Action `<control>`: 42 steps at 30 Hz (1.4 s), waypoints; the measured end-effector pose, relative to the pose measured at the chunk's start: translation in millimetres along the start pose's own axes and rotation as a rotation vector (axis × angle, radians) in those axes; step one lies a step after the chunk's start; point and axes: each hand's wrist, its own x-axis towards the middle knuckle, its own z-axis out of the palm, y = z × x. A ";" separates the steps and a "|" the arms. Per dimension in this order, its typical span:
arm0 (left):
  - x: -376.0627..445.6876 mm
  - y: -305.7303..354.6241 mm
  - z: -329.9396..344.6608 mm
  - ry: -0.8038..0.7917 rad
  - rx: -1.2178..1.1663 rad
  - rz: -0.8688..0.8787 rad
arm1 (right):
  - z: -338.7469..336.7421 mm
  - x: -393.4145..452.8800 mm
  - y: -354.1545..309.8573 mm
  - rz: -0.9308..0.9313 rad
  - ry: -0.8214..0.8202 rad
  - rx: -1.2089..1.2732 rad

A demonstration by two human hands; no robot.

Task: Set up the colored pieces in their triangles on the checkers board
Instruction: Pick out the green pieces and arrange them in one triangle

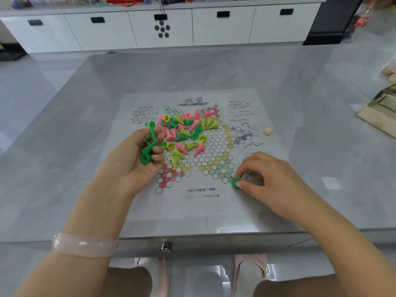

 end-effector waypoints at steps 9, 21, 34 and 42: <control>-9.3 -20.3 10.9 -0.162 0.244 -0.012 | -21.5 -1.5 5.5 0.066 0.109 0.217; -17.8 -37.8 30.0 -0.403 0.521 -0.038 | -17.4 16.5 -36.0 -0.259 0.168 0.351; -13.3 -43.9 29.7 -0.252 0.485 -0.021 | -17.7 22.1 -21.8 -0.163 0.162 0.301; -5.7 -28.8 21.7 -0.180 0.007 -0.159 | -18.4 25.5 19.7 -0.021 0.008 0.072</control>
